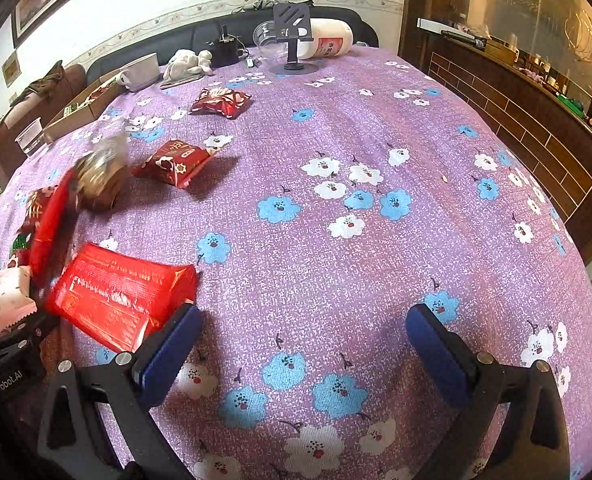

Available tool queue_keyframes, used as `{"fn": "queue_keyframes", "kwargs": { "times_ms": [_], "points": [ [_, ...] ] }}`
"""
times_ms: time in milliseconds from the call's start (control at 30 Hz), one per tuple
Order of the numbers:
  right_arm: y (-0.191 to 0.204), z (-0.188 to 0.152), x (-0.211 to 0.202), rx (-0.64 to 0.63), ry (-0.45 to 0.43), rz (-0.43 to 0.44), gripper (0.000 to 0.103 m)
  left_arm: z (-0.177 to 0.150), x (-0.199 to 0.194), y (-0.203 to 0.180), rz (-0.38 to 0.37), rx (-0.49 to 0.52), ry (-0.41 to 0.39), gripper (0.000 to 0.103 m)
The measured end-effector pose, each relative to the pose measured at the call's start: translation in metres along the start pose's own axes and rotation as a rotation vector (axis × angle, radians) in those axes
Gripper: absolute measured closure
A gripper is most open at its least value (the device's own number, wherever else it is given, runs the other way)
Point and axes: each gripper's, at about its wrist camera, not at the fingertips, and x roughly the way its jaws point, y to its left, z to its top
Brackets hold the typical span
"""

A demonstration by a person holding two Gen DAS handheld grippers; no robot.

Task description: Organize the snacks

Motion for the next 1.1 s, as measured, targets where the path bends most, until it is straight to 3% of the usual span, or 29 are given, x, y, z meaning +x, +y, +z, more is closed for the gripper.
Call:
{"fn": "queue_keyframes", "kwargs": {
  "times_ms": [900,1100],
  "points": [
    [0.000,0.000,0.000,0.001,0.001,0.000,0.000,0.002,0.001,0.001,0.002,-0.003,0.000,0.000],
    [0.001,-0.003,-0.001,-0.007,0.028,0.012,0.000,-0.006,-0.019,0.014,-0.031,0.061,0.079,0.000]
  ]
}}
